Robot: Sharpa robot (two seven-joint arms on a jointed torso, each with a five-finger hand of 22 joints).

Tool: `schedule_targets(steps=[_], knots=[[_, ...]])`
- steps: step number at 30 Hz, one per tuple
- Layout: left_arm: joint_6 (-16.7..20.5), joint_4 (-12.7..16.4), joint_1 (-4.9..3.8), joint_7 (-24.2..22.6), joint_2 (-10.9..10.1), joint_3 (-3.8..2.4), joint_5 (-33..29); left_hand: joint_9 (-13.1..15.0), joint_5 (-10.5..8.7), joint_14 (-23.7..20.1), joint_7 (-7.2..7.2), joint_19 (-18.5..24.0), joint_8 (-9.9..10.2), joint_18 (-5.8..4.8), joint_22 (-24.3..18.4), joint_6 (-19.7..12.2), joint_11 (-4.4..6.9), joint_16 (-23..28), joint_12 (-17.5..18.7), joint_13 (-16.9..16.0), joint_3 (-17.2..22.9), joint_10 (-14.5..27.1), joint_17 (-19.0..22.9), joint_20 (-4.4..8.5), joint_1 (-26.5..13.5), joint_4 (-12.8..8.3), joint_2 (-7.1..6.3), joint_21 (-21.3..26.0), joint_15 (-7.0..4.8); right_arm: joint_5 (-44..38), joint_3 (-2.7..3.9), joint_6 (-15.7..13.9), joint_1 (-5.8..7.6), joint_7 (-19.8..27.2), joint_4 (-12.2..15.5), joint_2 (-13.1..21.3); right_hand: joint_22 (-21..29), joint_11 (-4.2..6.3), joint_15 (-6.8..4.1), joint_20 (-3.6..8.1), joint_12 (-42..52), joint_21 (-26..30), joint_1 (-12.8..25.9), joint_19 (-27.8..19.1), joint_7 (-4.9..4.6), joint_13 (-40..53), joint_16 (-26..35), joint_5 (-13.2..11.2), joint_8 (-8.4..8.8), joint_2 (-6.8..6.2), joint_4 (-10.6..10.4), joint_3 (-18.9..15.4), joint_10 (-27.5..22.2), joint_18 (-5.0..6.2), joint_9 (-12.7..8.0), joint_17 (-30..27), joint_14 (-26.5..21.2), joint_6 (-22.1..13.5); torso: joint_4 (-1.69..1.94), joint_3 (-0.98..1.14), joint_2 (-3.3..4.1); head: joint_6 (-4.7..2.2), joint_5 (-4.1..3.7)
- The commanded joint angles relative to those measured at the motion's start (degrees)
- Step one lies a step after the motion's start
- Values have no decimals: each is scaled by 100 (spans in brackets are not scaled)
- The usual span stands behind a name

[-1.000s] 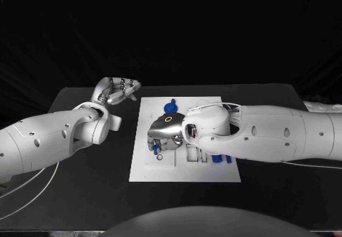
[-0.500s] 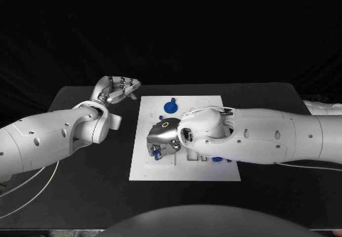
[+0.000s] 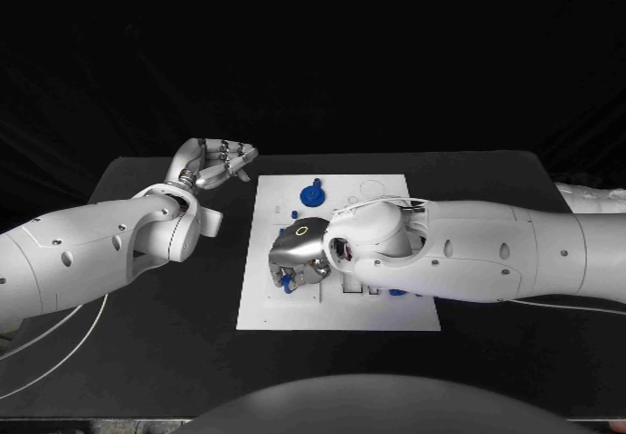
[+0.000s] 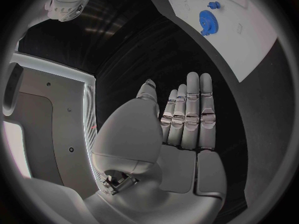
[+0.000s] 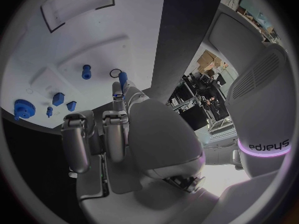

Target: Assemble the parts on the task board

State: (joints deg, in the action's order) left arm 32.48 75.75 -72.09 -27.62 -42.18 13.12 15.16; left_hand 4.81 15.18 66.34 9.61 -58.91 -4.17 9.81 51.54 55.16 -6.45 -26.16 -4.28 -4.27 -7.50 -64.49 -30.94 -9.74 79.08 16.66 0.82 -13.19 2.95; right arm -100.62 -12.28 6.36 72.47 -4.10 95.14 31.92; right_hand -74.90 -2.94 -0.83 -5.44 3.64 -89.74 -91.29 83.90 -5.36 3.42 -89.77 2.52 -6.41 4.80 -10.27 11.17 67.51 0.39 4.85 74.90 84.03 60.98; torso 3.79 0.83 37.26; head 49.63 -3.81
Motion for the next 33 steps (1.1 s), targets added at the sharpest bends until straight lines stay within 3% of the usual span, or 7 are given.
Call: schedule_targets(steps=[1, 11, 22, 33], knots=[[-17, 26, -2, -57, -6, -5, 27, 5, 22, 14, 8, -47, -2, 67, -7, -37, -13, 26, 1, -5, -32, 27, 6, 3, 29, 2, 33, 21, 29, -278, -10, -114, -19, -25, 0, 18, -1510, 22, -46, 32, -18, -26, -5, 610, -6, 1, -23, 19, -41, 61, 0, 33, -16, -39, 37, 1510, 597, 46, -2, 1, 1, 4, 1], [-15, 25, -3, -52, -15, -5, 27, 5, 22, 14, 8, -47, -2, 67, -7, -37, -13, 26, 1, -5, -32, 27, 6, 3, 29, 2, 33, 21, 29, -311, 17, -369, 18, 18, 64, 155, -1510, 23, -47, 32, -16, -26, -2, 610, -5, 2, -23, 18, -42, 63, -5, 36, -14, -39, 38, 1510, 597, 49, -6, -2, -4, 9, -16], [-29, 12, -3, -52, -1, -5, 27, 5, 22, 14, 8, -47, -2, 67, -7, -37, -13, 26, 1, -5, -32, 27, 6, 3, 29, 2, 33, 21, 29, -154, 24, 7, 31, 6, 43, 109, -1510, 24, -48, 33, -14, -26, 4, 610, -4, 3, -23, 17, -43, 63, -13, 38, -13, -39, 39, 1510, 597, 52, 4, 0, -3, 12, -52], [-28, 9, -3, -54, 2, -5, 37, 5, 22, 14, 8, -47, -2, 67, -7, -37, -13, 26, 1, -5, -32, 27, 6, 3, 29, 2, 33, 21, 29, -52, 23, 178, 28, -18, -11, 77, -1510, 25, -48, 34, -14, -26, 7, 610, -3, 3, -23, 17, -42, 62, -16, 39, -14, -39, 39, 1510, 597, 53, 6, -2, -2, 24, -72]])
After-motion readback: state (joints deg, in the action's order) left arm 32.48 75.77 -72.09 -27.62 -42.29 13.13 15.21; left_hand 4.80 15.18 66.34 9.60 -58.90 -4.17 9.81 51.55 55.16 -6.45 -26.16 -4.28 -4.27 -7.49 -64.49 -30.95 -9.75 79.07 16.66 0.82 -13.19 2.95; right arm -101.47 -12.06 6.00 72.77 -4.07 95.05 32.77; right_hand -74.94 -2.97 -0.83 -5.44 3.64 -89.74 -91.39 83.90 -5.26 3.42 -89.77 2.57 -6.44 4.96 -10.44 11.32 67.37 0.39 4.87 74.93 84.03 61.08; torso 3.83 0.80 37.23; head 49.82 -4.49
